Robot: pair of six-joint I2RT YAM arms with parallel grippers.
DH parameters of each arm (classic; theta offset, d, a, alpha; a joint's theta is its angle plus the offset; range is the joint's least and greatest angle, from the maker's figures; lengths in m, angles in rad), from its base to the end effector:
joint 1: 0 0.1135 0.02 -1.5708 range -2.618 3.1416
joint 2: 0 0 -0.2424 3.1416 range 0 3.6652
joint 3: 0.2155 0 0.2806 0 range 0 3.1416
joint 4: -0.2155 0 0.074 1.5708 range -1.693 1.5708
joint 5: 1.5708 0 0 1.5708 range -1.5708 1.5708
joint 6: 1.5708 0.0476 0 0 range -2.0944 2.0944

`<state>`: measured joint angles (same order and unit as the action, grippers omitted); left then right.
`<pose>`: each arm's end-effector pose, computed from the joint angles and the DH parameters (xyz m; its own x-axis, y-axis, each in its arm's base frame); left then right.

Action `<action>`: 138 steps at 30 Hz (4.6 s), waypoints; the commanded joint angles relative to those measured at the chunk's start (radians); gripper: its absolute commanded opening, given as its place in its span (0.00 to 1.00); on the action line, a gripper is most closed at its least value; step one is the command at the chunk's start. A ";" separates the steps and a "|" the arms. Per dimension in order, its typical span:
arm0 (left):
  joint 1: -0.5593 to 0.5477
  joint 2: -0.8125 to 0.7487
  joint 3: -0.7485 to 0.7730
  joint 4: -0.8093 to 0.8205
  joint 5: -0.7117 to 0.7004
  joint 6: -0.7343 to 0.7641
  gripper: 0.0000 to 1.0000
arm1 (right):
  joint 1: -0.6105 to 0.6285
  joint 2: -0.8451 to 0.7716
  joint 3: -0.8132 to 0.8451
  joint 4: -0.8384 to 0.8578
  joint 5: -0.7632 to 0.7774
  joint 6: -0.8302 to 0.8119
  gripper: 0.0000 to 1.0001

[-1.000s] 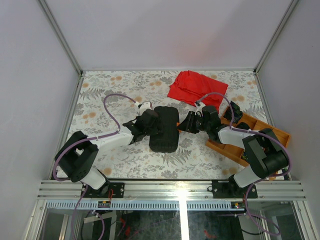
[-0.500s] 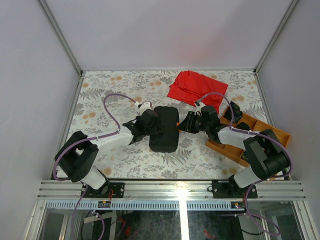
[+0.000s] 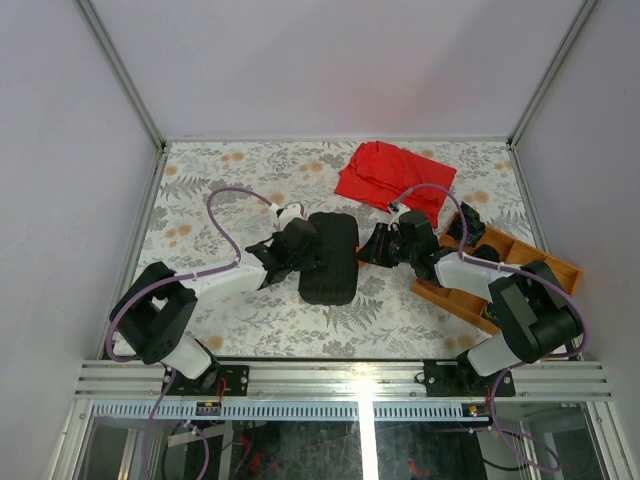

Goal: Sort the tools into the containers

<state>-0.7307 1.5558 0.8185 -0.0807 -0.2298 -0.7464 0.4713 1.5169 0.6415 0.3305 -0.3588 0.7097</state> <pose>0.2619 -0.2201 0.1282 -0.7615 -0.2054 -0.6148 0.0229 0.9394 -0.3422 0.2865 0.1647 0.1221 -0.8017 0.2762 -0.5301 -0.2245 0.6827 0.6953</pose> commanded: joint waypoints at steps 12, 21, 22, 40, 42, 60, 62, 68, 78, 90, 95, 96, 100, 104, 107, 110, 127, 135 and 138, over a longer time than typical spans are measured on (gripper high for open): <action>-0.042 0.105 -0.063 -0.177 0.084 0.036 0.69 | 0.025 0.001 0.015 -0.144 0.069 -0.080 0.30; -0.042 0.108 -0.060 -0.177 0.087 0.039 0.69 | 0.024 -0.117 -0.028 -0.084 0.104 -0.088 0.27; -0.041 0.109 -0.059 -0.177 0.088 0.039 0.69 | 0.025 -0.119 -0.026 -0.082 0.109 -0.088 0.27; -0.041 0.113 -0.060 -0.176 0.087 0.042 0.69 | 0.018 -0.050 0.027 -0.231 0.303 -0.099 0.38; -0.041 0.112 -0.063 -0.175 0.087 0.041 0.69 | 0.011 -0.032 0.022 -0.208 0.287 -0.101 0.38; -0.041 0.106 -0.066 -0.177 0.085 0.042 0.69 | -0.102 0.118 -0.037 0.069 -0.013 -0.035 0.35; -0.041 0.106 -0.066 -0.177 0.086 0.042 0.69 | -0.109 0.128 -0.048 0.104 -0.046 -0.027 0.33; -0.042 0.104 -0.068 -0.174 0.089 0.041 0.68 | -0.122 0.136 -0.092 0.274 -0.177 0.011 0.26; -0.041 0.104 -0.068 -0.174 0.092 0.041 0.68 | -0.122 0.126 -0.141 0.461 -0.244 0.090 0.22; -0.041 0.109 -0.059 -0.175 0.098 0.042 0.68 | -0.123 0.082 -0.147 0.427 -0.210 0.061 0.20; -0.042 0.107 -0.059 -0.175 0.099 0.041 0.68 | -0.122 0.070 -0.166 0.467 -0.223 0.069 0.20; -0.042 0.108 -0.058 -0.175 0.099 0.041 0.68 | -0.122 0.064 -0.171 0.474 -0.225 0.070 0.20; -0.043 0.112 -0.051 -0.177 0.102 0.041 0.68 | -0.122 0.043 -0.182 0.487 -0.232 0.071 0.20; -0.045 0.115 -0.047 -0.179 0.102 0.041 0.68 | -0.122 0.023 -0.192 0.501 -0.241 0.077 0.20; -0.047 0.116 -0.046 -0.180 0.102 0.041 0.68 | -0.122 0.025 -0.183 0.485 -0.242 0.074 0.20; -0.047 0.118 -0.044 -0.180 0.101 0.041 0.68 | -0.123 0.035 -0.179 0.484 -0.244 0.075 0.20; -0.052 0.122 -0.047 -0.180 0.099 0.039 0.67 | -0.122 0.054 -0.166 0.415 -0.216 0.054 0.24; -0.052 0.124 -0.046 -0.180 0.098 0.039 0.67 | -0.122 0.112 -0.146 0.418 -0.241 0.068 0.27; -0.052 0.124 -0.045 -0.179 0.099 0.039 0.67 | -0.122 0.123 -0.132 0.378 -0.233 0.055 0.29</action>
<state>-0.7456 1.5814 0.8318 -0.0486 -0.2245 -0.7441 0.3271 1.6146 0.4747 0.7376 -0.5491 0.7757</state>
